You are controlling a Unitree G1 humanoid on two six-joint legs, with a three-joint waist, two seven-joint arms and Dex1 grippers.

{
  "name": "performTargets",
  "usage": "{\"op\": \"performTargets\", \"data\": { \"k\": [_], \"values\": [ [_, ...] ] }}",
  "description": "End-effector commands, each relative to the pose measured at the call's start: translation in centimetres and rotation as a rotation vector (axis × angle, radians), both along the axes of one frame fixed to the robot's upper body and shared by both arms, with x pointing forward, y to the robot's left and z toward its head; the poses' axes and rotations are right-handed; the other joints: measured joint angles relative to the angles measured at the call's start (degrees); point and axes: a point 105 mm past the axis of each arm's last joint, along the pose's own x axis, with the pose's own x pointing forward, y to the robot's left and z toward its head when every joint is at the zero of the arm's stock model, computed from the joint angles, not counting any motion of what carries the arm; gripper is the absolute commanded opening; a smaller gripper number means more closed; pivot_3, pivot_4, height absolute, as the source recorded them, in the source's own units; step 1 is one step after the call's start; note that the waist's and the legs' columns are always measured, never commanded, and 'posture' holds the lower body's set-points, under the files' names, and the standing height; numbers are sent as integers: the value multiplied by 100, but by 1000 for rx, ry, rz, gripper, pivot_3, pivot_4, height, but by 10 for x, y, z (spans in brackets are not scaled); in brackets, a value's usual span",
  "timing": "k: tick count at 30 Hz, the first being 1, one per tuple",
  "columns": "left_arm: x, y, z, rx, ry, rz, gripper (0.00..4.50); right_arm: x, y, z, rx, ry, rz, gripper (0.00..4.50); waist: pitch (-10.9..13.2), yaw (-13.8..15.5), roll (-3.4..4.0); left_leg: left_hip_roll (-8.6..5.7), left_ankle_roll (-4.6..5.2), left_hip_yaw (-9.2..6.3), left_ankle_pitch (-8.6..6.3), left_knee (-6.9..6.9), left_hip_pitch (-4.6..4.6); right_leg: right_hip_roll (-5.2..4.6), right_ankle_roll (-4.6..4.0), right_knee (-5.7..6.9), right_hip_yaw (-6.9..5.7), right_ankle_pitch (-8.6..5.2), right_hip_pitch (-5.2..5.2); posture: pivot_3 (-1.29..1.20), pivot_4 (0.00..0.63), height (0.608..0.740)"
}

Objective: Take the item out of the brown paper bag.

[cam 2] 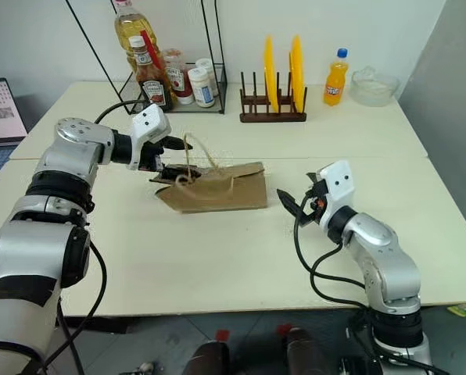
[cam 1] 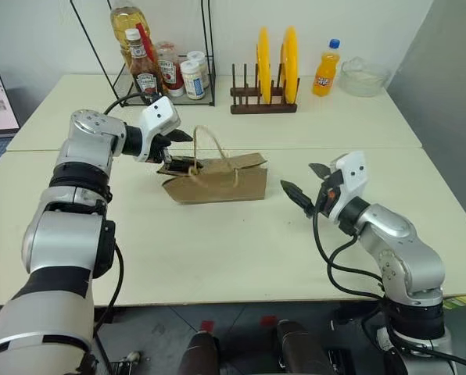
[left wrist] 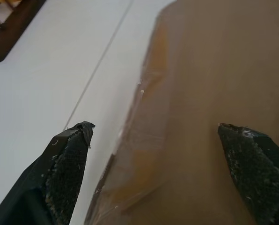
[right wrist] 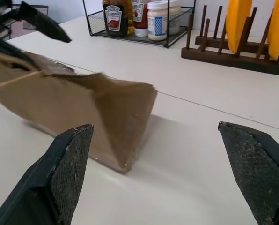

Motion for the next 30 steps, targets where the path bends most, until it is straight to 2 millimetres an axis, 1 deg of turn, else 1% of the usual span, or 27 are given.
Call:
{"op": "performTargets", "data": {
  "k": [1, 5, 9, 11, 15, 17, 18, 20, 23, 26, 30],
  "values": [
    [-20, -6, 9, 12, 10, -81, 4500, 4, -7, 16, 13, -67, -12, 4471, 0, -2, 0, 0, 0, 0, 0, 0, 0, 0, 0, 4, 1, 0, 0, 0, 150, 740],
    [-44, -13, 3, 31, 33, -131, 4500, 6, -8, 16, 4, -69, -7, 4471, 0, -7, 0, 1, 0, -4, 0, 1, 0, 1, -2, 12, 2, -1, 0, 0, 150, 740],
    [-64, -17, -5, 78, 8, -176, 4500, 7, -6, 16, 2, -67, 3, 4471, 0, 3, 1, 0, 0, -4, 0, 8, 3, 0, -3, 19, 5, -2, 1, 0, 150, 740],
    [-70, -18, -1, 85, -6, -190, 4500, 7, -5, 15, 0, -64, 6, 4471, 0, 4, 1, 0, 0, -4, 0, 16, 2, 1, -2, 21, 5, -2, 2, 0, 150, 740],
    [-86, -27, 20, 57, -36, -244, 4500, 5, -5, 12, -7, -51, 19, 4471, 0, 5, 0, 0, 1, -8, -1, 29, -3, 5, -2, 25, 4, -2, 3, 0, 150, 740],
    [-99, -30, 21, 77, -33, -297, 4500, 3, -5, 10, -14, -45, 31, 4471, 0, 5, 1, 0, 1, -7, -1, 29, -2, 4, -1, 23, 5, -3, 5, 0, 150, 740],
    [-107, -31, 18, 98, -26, -333, 4500, 2, -4, 8, -21, -40, 41, 4471, 0, 5, 1, 0, 2, -8, -1, 29, -2, 4, -1, 23, 4, -3, 5, 0, 150, 740],
    [-116, -31, 14, 132, -26, -380, 4500, 2, -4, 7, -30, -35, 54, 4471, 1, 3, 1, 1, 2, -6, -1, 28, 0, 5, -2, 23, 6, -3, 5, 0, 150, 740],
    [-125, -30, 9, 183, -67, -449, 4500, 0, -4, 5, -49, -29, 78, 4471, 1, 3, 1, 3, 2, -6, -1, 28, 2, 8, -4, 25, 6, -4, 4, 0, 150, 740],
    [-131, -21, -12, 300, -114, -522, 4500, -6, -4, 1, -91, -17, 124, 4471, 1, 5, 1, 3, 2, -5, -1, 29, 2, 8, -4, 25, 8, -4, 5, 0, 150, 740],
    [-139, -19, -33, 333, -140, -571, 4500, -13, -4, -4, -137, -6, 175, 4471, 1, 21, 1, 4, 3, 2, -2, 28, 3, 7, -5, 22, 12, -5, 5, 0, 150, 740]
  ]
}}
